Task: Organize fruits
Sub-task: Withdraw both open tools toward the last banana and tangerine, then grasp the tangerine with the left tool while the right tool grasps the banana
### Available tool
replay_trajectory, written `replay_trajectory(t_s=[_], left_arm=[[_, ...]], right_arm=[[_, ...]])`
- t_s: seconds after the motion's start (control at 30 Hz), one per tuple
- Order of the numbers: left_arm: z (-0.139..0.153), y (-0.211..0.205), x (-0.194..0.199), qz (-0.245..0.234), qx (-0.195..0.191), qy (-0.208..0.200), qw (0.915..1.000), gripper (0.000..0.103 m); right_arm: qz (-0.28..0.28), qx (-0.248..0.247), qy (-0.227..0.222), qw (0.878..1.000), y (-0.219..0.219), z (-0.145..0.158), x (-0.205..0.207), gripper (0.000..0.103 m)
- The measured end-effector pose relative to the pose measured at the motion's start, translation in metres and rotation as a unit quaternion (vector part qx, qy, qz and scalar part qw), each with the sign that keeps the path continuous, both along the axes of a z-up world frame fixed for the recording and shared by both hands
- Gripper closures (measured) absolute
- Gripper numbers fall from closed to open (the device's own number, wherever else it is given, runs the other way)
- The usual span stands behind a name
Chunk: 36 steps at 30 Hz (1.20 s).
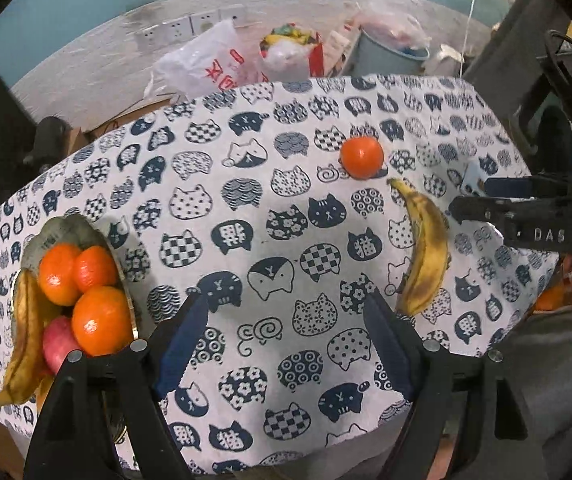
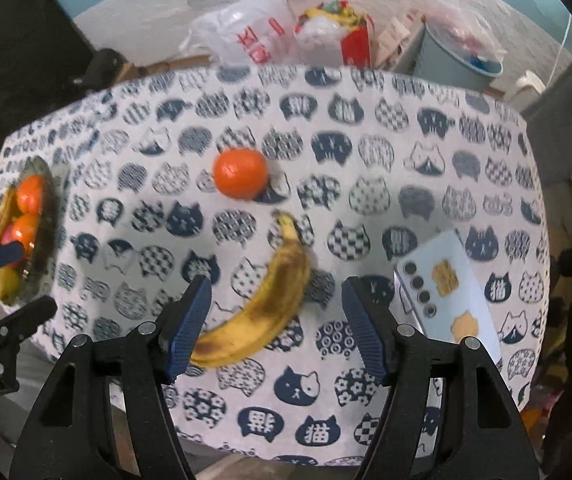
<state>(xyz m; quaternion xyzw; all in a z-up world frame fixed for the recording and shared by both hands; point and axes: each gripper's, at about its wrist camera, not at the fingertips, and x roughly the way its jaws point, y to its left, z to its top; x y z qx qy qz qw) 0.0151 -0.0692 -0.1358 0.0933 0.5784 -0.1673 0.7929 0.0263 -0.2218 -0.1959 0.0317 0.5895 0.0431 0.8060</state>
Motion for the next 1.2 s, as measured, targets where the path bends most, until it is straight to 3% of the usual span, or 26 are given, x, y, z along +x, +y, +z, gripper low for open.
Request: replay_trajectory(t_s=[0.33,0.77,0.87,0.97,1.1,1.2], left_arm=[[-0.031,-0.012,0.010,-0.007,0.026,0.015,0.9995,0.022],[-0.044,-0.016,0.025,0.001,0.034,0.027,0.9991,0.022],[-0.045,-0.021,0.027,0.000,0.033,0.029,0.9990,0.022],[-0.046,-0.026,0.030,-0.002,0.032,0.029,0.9990,0.022],[-0.045,-0.034,0.036,-0.003,0.029,0.028,0.9992,0.022],[-0.044,-0.039,0.041,0.001,0.023,0.030,0.9993,0.022]], right_arm=[[-0.013,-0.018,0.043,0.999,0.006,-0.047,0.001,0.035],[-0.044,0.023,0.066,0.997,0.008,-0.086,0.008,0.035],[-0.036,0.011,0.047,0.998,0.014,-0.084,0.006,0.048],[-0.038,0.011,0.037,0.999,0.016,-0.084,0.003,0.051],[-0.034,0.016,0.020,0.999,0.007,-0.074,-0.001,0.068],[-0.025,-0.014,0.003,1.000,0.005,-0.067,0.001,0.070]])
